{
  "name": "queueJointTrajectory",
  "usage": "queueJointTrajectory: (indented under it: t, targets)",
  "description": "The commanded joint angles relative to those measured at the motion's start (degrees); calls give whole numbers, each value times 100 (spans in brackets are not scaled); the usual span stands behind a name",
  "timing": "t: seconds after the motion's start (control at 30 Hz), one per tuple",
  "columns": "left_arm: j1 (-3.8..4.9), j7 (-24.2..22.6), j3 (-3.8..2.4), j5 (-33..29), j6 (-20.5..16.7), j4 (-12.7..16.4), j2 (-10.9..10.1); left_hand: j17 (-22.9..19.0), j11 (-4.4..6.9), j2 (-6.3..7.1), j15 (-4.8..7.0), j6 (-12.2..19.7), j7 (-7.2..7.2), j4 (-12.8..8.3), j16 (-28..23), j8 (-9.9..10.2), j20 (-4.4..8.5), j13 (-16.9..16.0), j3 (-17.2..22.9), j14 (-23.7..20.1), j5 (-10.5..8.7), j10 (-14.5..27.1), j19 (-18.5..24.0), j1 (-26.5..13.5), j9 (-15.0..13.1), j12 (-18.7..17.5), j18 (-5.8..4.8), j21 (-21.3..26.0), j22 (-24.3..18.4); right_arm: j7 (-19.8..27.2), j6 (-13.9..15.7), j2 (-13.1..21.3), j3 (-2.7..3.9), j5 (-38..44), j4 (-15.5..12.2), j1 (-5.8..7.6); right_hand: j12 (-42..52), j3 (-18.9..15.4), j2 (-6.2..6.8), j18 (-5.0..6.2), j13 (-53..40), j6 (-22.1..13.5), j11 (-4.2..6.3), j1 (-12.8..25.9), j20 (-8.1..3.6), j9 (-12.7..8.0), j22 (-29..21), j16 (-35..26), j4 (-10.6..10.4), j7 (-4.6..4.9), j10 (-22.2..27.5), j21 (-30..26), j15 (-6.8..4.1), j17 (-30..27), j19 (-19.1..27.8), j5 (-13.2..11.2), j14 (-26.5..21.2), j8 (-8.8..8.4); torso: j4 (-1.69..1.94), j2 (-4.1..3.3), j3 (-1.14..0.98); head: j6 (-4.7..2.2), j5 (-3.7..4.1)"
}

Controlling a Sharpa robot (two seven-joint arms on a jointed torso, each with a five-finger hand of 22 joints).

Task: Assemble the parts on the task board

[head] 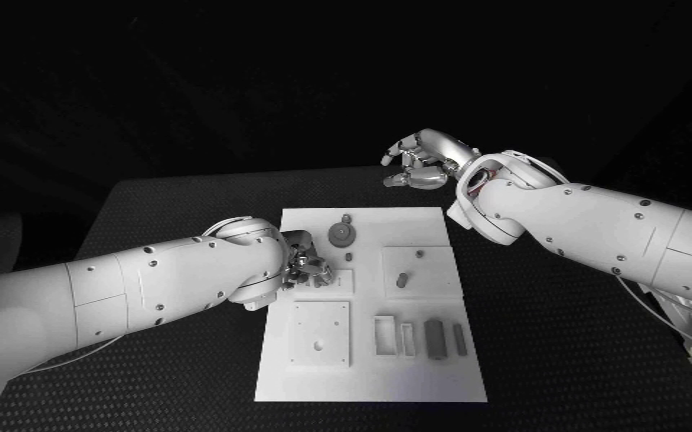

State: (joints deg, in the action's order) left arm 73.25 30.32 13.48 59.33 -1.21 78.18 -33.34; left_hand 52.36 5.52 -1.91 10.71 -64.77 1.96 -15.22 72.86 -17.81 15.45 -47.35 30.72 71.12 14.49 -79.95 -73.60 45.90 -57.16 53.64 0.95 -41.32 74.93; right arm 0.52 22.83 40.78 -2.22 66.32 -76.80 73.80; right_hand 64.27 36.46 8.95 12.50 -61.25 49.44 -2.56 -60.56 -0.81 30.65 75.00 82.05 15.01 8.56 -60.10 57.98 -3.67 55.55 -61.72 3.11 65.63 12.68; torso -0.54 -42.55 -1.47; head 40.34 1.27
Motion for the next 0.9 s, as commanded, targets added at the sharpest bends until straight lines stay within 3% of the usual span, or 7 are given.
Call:
queueJointTrajectory:
  t: [0.03, 0.9]
  targets:
    - [-11, 39, 9, -3, 192, -14, -3, -11, 165, -262, 67, -734, -307, -38, 32, -26, -3, 7, 58, -117, 27, 185, 17, 190, -7, 36, 148, -20, 116, 53, -65, -3, 3, -3, -6, -1, 33, -15, -60, 250, 6, 19, 0, -13, -4, -7, 30, -16, 20, 46, 59, -40, 8, 1, -16, 14, -25, -24, 0, -1, -6, 7, 2]
    - [-9, 82, 9, 153, 327, -93, 45, -24, 162, -307, 54, -731, -304, -63, 51, -25, -22, 11, 58, -122, -7, 185, 20, 158, -4, 43, 131, -32, 117, 54, -81, -6, 3, -3, -17, -1, 36, -17, -65, 250, 9, 19, 0, -11, -2, -8, 31, -15, 24, 47, 60, -41, 8, 0, -16, 14, -27, -23, -1, 1, -4, -2, -19]
